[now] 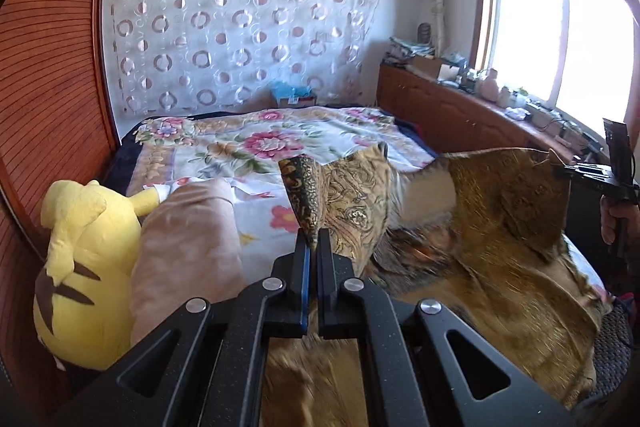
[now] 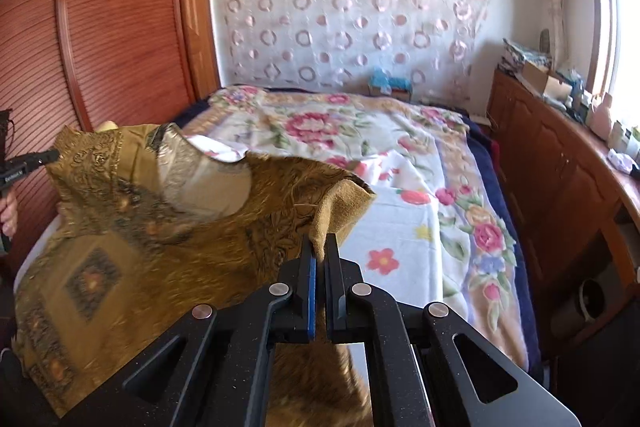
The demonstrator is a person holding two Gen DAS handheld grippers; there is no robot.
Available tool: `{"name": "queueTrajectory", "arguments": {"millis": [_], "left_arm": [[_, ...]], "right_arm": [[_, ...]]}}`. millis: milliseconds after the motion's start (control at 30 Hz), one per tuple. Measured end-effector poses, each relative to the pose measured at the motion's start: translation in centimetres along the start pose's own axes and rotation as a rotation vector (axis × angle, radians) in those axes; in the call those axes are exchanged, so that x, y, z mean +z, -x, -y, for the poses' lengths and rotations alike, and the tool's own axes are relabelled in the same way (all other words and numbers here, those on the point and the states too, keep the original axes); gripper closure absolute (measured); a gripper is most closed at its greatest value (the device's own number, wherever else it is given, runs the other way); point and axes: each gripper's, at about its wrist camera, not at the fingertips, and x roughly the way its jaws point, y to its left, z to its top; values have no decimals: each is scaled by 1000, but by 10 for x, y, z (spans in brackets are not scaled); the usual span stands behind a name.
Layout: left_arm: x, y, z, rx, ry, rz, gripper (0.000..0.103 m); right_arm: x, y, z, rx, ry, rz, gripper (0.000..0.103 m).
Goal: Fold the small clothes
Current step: 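Grasp the gold shirt's hem with both tools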
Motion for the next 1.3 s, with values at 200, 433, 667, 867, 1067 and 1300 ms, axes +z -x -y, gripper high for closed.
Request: {"name": "queueTrajectory", "arguments": {"millis": [200, 433, 667, 867, 1067, 1300], "left_arm": [[-35, 46, 4, 12, 18, 42, 100], [-97, 87, 1, 36, 60, 5, 100], [-135, 123, -13, 49, 129, -2, 100], [-137, 131, -20, 98, 124, -18, 99], [-129, 147, -27, 115, 103, 20, 71], [-104, 123, -33, 89, 84, 6, 65]], "right_arm": [[-42, 52, -8, 13, -4, 43, 100], [-109, 95, -4, 21, -66, 21, 100], [-170, 136, 2, -5, -96, -63, 100], [-188, 146, 7, -3, -108, -117, 100], [-156, 151, -2, -24, -62, -148, 100], [-138, 166, -7, -62, -34, -93, 87]]}}
